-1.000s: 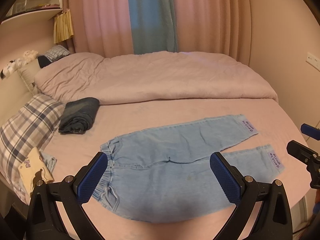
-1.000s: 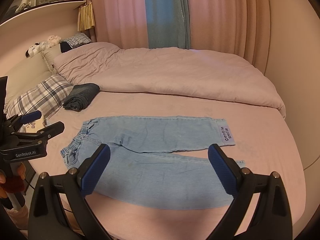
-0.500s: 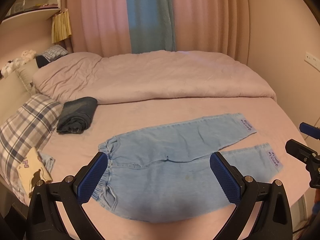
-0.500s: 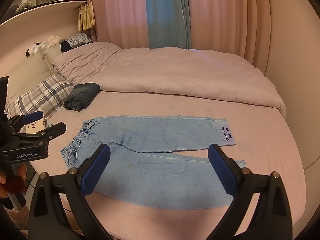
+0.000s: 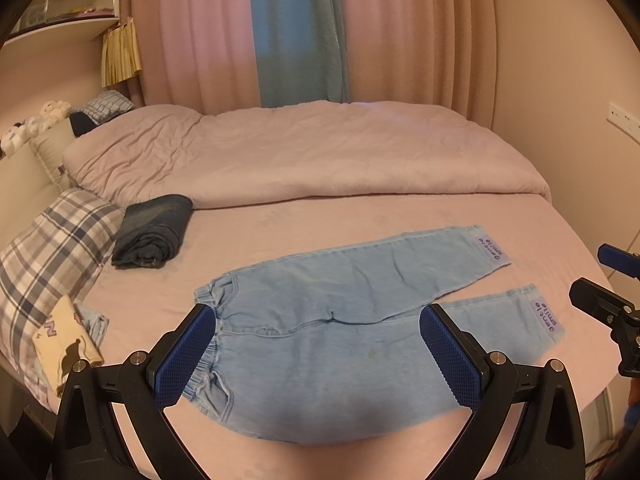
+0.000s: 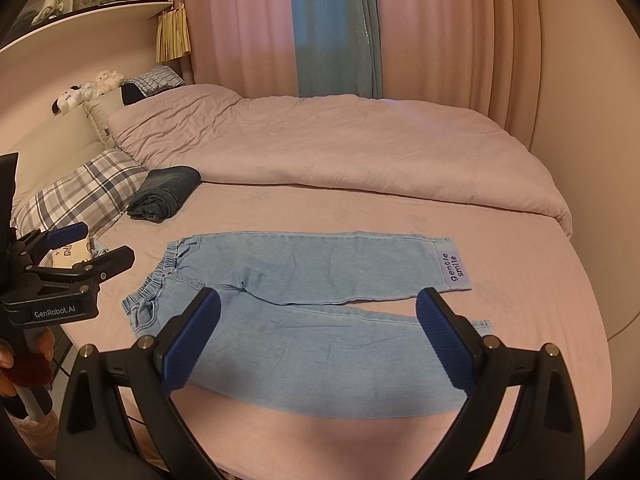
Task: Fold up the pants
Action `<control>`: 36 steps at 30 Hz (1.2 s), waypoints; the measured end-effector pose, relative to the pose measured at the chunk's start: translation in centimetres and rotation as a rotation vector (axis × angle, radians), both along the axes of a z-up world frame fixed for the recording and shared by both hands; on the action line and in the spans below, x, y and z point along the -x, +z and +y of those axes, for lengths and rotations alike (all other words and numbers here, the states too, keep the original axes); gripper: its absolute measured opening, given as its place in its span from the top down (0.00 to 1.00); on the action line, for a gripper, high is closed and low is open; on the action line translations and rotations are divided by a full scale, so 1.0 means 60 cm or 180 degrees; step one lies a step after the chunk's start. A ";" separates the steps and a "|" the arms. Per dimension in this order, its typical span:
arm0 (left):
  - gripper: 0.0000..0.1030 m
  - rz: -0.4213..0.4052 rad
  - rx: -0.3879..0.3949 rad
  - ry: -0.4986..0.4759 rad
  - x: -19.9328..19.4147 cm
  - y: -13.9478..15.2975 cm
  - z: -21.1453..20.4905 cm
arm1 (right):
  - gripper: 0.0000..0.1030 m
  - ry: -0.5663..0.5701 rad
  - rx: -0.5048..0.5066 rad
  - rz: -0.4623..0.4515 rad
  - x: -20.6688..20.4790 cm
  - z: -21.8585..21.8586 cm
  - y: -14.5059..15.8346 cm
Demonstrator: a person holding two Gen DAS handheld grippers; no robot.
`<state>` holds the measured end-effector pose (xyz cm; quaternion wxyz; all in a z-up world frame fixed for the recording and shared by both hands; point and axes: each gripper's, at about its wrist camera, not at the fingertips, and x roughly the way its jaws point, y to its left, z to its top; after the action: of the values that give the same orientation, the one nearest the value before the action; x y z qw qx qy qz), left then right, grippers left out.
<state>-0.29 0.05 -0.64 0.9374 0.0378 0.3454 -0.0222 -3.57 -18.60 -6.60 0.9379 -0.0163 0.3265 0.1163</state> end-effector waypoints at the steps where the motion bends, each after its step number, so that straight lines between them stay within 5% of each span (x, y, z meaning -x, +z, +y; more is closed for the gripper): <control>1: 0.01 0.0000 0.0002 -0.0001 0.000 0.000 0.000 | 0.04 -0.0001 -0.0002 -0.0001 0.000 0.000 0.000; 19: 0.01 0.0027 0.0021 -0.0017 -0.001 -0.003 -0.004 | 0.04 0.0023 0.0006 0.0010 0.000 0.005 -0.001; 23: 0.01 0.0096 0.0199 -0.0142 -0.014 -0.024 0.004 | 0.04 0.0065 -0.0006 0.0061 -0.006 0.009 -0.014; 28: 0.01 0.0390 0.0493 -0.0117 -0.046 -0.101 0.058 | 0.04 0.0286 -0.0079 0.0326 -0.029 0.022 -0.071; 36: 0.01 0.0780 0.0840 0.0765 -0.044 -0.220 0.252 | 0.08 0.1058 0.0190 0.0785 -0.047 0.102 -0.223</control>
<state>2.34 15.16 -13.86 0.8811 -0.1296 0.4529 0.0403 -0.74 -12.48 -19.97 0.8578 -0.0833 0.4350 0.2608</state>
